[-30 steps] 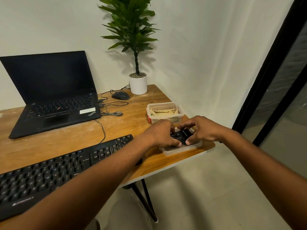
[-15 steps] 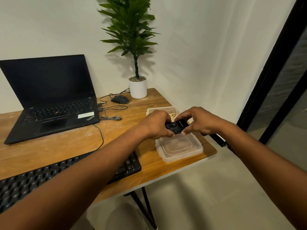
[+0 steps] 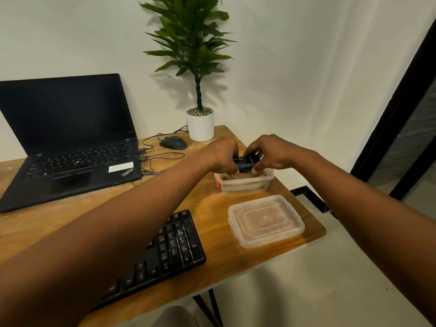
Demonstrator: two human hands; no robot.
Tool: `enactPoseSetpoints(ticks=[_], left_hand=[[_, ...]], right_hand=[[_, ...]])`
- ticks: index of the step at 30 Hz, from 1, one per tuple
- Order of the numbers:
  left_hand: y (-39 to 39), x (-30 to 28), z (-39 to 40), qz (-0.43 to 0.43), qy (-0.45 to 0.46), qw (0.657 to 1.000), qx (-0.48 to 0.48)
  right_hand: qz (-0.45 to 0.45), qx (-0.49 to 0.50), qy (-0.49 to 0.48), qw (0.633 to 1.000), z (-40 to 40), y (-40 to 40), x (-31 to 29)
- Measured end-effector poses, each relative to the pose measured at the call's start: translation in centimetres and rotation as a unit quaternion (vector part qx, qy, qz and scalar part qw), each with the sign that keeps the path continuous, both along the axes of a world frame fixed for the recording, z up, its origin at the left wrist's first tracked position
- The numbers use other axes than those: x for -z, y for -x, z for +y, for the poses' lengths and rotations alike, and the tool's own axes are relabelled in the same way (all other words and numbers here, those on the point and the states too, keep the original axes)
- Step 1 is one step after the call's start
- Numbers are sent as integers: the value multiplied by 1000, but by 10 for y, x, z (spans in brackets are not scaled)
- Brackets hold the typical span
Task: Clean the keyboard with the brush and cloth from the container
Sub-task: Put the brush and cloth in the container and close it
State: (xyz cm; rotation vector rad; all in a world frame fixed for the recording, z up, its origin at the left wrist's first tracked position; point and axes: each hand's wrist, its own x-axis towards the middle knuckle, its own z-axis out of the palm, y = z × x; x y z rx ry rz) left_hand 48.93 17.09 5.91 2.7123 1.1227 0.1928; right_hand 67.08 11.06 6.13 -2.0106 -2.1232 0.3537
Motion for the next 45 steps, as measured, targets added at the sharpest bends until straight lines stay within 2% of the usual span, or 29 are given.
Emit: enactPoseSetpoints(ticks=[11, 17, 21, 27, 36, 42, 45], left_hand=[[-20, 16, 11, 94, -37, 995, 15], [-26, 18, 12, 119, -63, 991, 12], [-23, 18, 11, 116, -55, 992, 12], [-9, 3, 1, 59, -53, 997, 0], [11, -13, -48, 29, -61, 998, 18], [26, -7, -81, 49, -76, 996, 22], [30, -3, -94, 55, -40, 997, 31]], right_hand=[[-99, -21, 42, 994, 24, 7, 26], [-108, -16, 46, 993, 29, 10, 29], [-95, -13, 47, 994, 25, 7, 26], [-51, 4, 4, 999, 7, 7, 9], [-12, 10, -51, 999, -57, 16, -23], [3, 26, -30, 999, -92, 12, -23], [14, 37, 12, 999, -106, 7, -20]])
